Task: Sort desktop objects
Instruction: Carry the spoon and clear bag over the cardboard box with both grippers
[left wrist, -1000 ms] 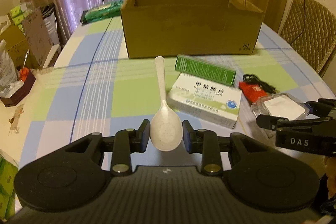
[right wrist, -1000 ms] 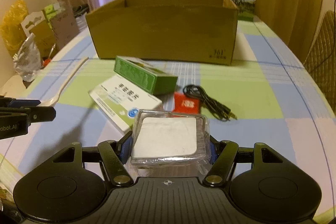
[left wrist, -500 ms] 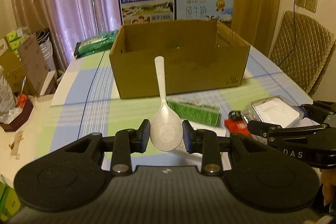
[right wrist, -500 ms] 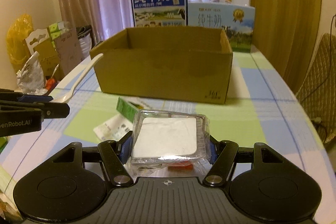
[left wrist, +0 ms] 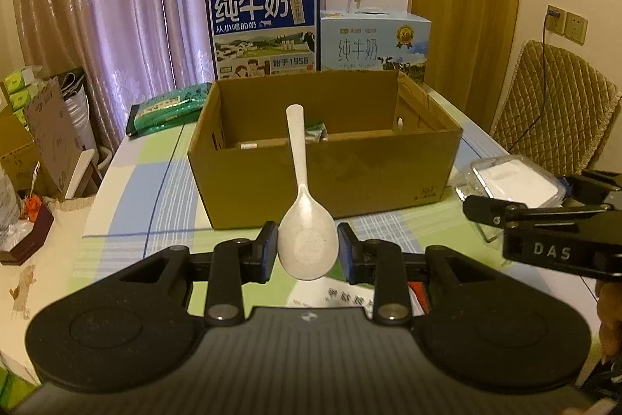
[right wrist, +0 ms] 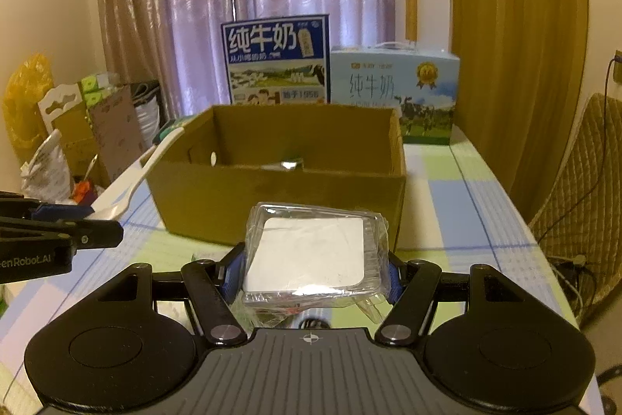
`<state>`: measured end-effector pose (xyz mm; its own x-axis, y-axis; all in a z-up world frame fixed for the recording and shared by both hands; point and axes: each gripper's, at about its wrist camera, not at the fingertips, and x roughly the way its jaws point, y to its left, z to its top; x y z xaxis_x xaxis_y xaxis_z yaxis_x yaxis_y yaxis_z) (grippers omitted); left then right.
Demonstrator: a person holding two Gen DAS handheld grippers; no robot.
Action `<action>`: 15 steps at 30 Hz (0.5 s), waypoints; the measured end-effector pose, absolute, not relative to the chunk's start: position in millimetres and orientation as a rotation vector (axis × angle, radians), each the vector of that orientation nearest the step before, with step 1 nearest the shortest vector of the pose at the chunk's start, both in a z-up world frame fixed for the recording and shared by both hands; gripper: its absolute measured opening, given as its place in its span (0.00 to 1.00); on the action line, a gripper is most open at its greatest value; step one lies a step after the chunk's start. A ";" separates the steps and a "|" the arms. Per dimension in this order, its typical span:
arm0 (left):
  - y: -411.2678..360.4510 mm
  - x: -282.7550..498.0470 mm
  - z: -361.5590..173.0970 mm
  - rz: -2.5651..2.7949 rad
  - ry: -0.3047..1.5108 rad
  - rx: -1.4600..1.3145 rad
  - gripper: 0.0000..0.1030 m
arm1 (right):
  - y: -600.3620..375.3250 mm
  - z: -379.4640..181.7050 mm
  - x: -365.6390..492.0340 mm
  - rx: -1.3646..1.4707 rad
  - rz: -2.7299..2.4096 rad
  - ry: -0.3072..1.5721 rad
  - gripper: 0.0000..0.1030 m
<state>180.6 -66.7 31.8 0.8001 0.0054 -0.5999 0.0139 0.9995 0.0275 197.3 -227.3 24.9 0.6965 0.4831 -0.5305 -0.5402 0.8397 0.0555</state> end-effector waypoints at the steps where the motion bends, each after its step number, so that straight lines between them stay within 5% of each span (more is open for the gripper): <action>1: -65.4 185.7 33.6 -0.003 0.642 0.037 0.27 | -226.6 26.7 201.2 -0.105 0.572 0.555 0.62; 15: -46.2 270.4 44.6 0.001 0.624 0.040 0.27 | -201.3 55.3 267.6 -0.059 0.570 0.467 0.62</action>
<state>270.4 -46.2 44.6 0.8116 0.0135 -0.5840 0.0109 0.9992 0.0383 267.6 -201.3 55.3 0.7403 0.5067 -0.4418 -0.5328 0.8430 0.0739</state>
